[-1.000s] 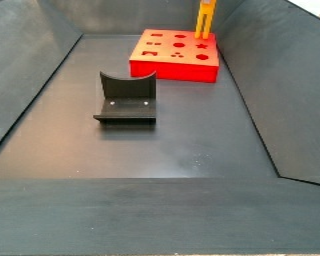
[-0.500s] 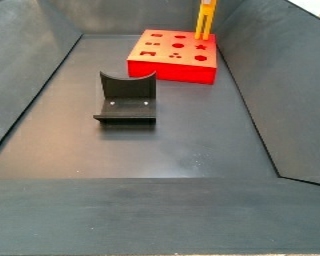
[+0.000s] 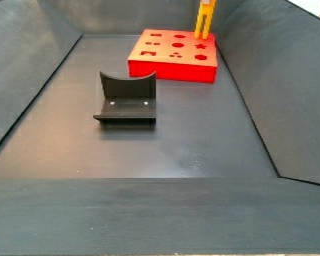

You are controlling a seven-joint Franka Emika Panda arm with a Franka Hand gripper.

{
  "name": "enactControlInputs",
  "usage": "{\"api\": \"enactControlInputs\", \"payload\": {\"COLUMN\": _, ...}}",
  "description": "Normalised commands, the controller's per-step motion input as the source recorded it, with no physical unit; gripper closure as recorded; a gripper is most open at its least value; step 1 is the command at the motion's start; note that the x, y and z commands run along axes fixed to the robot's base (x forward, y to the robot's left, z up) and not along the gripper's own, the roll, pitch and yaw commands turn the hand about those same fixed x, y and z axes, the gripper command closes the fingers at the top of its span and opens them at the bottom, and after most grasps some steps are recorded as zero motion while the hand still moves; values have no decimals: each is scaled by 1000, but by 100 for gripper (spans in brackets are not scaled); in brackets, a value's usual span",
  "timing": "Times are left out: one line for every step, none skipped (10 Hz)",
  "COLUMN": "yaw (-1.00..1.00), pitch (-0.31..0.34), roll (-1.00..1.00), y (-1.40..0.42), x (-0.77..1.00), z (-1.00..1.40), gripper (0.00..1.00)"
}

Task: Pick up the square-circle object. Move up. Place the square-circle object on the fixture. Regrasp the square-circle object. Rotate the square-circle object. Move to above the board. Insert the square-circle object.
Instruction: Insert the square-circle object.

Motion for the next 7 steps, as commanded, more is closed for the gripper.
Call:
{"api": "enactControlInputs", "payload": {"yaw": -203, "pitch": 0, "roll": 13, "y": -160, "x": 211, "z": -1000, "gripper": 100}}
{"api": "enactControlInputs", "payload": {"yaw": -200, "pitch": -4, "roll": 29, "y": -137, "x": 251, "z": -1000, "gripper": 100}}
{"api": "enactControlInputs", "payload": {"yaw": -197, "pitch": -7, "roll": 36, "y": -126, "x": 263, "z": -1000, "gripper": 100}}
{"api": "enactControlInputs", "payload": {"yaw": -194, "pitch": -6, "roll": 50, "y": -106, "x": 277, "z": -1000, "gripper": 100}}
{"api": "enactControlInputs", "payload": {"yaw": -169, "pitch": -1, "roll": 66, "y": -57, "x": 297, "z": -1000, "gripper": 100}}
{"api": "enactControlInputs", "payload": {"yaw": -151, "pitch": -3, "roll": 73, "y": -37, "x": 300, "z": -1000, "gripper": 100}}
{"api": "enactControlInputs", "payload": {"yaw": -137, "pitch": -1, "roll": 76, "y": -20, "x": 300, "z": -1000, "gripper": 100}}
